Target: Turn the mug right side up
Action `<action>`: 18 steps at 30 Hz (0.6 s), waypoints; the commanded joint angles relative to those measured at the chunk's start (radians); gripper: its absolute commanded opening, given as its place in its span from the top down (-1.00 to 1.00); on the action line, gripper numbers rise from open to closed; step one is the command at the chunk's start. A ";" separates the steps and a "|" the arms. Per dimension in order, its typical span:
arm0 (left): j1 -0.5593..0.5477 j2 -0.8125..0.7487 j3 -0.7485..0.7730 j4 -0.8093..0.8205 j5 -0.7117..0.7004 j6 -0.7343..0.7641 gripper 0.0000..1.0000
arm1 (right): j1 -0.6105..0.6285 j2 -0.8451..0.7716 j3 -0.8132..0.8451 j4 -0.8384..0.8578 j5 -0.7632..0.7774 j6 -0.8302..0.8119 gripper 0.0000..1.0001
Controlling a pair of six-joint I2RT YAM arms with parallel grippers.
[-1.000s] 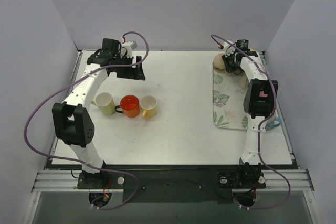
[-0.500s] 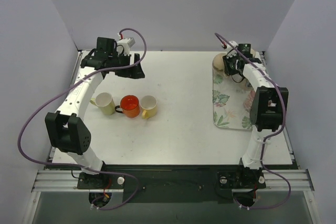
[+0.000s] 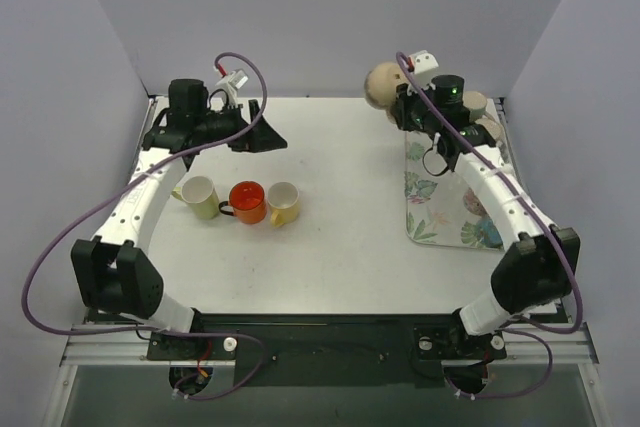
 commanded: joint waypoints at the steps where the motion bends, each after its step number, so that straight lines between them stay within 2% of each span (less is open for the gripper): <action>1: 0.041 -0.186 -0.094 0.326 0.179 -0.261 -0.85 | 0.167 -0.215 -0.040 0.281 -0.024 0.177 1.00; 6: 0.141 -0.302 -0.186 0.485 0.254 -0.429 -0.89 | 0.391 -0.333 -0.087 0.335 0.049 0.231 1.00; 9: 0.144 -0.349 -0.224 0.571 0.263 -0.488 -0.89 | 0.488 -0.379 -0.123 0.404 0.076 0.244 1.00; 12: 0.145 -0.378 -0.255 0.722 0.272 -0.585 -0.89 | 0.600 -0.389 -0.120 0.401 0.120 0.207 1.00; 16: 0.142 -0.398 -0.276 0.885 0.271 -0.697 -0.89 | 0.683 -0.384 -0.114 0.421 0.128 0.193 1.00; 18: 0.142 -0.401 -0.273 0.875 0.275 -0.699 -0.89 | 0.709 -0.375 -0.112 0.449 0.123 0.198 1.00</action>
